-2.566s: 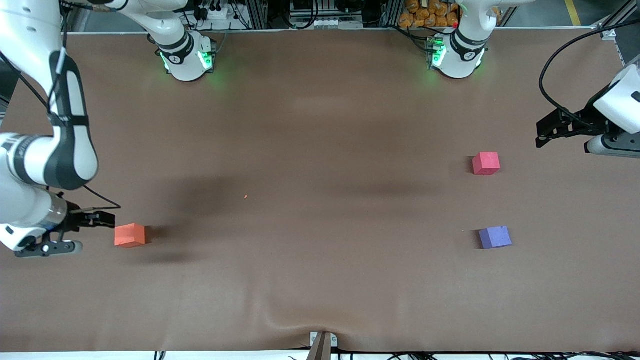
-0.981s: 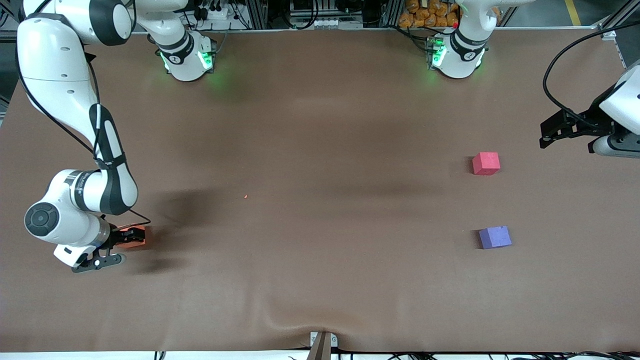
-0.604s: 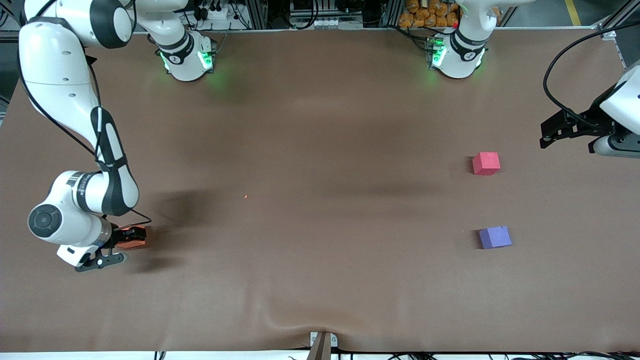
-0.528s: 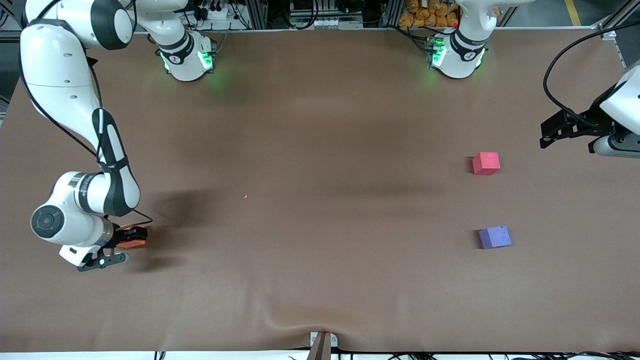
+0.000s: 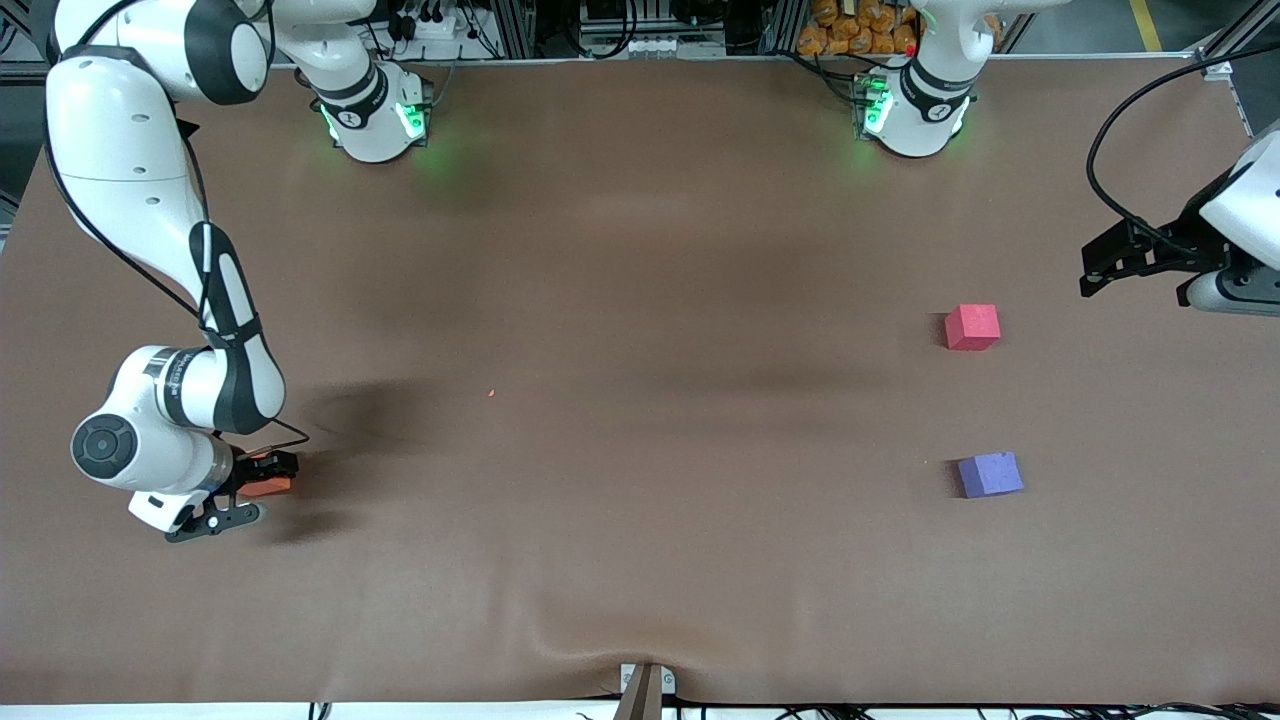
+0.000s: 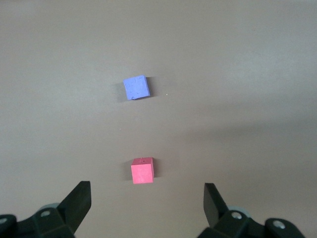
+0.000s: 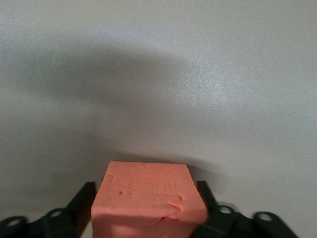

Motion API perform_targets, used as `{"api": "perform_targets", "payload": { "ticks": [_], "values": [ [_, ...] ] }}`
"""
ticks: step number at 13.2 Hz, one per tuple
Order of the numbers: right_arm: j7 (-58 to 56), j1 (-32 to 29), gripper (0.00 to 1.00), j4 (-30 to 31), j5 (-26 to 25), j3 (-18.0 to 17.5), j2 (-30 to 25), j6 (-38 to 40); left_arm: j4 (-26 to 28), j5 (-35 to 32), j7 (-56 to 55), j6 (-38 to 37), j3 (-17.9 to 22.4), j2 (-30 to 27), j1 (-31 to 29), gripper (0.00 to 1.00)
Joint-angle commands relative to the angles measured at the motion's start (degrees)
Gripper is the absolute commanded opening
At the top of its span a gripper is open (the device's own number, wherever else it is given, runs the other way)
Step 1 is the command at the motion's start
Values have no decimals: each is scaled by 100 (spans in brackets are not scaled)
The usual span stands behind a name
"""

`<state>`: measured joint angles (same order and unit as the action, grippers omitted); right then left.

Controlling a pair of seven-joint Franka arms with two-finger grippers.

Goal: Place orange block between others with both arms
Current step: 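Carry the orange cube with the right gripper toward the table middle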

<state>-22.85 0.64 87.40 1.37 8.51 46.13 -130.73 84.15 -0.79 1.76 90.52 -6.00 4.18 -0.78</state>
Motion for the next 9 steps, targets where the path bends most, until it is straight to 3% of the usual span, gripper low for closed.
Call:
{"api": "perform_targets", "payload": {
  "ticks": [1, 4, 7, 9],
  "values": [
    [-158, -73, 73, -65, -32, -77, 36, 12, -30, -35, 114, 19, -33, -5, -45, 100],
    [-158, -91, 51, -74, -32, -77, 27, 21, -30, -35, 114, 19, -33, -5, -45, 100],
    [-141, -47, 46, -117, 47, -95, -34, 47, -30, -35, 114, 19, -33, -5, -45, 100],
    [-97, -12, 46, -196, 965, -95, -122, 56, -30, -35, 114, 19, -33, -5, -37, 100]
  ]
}}
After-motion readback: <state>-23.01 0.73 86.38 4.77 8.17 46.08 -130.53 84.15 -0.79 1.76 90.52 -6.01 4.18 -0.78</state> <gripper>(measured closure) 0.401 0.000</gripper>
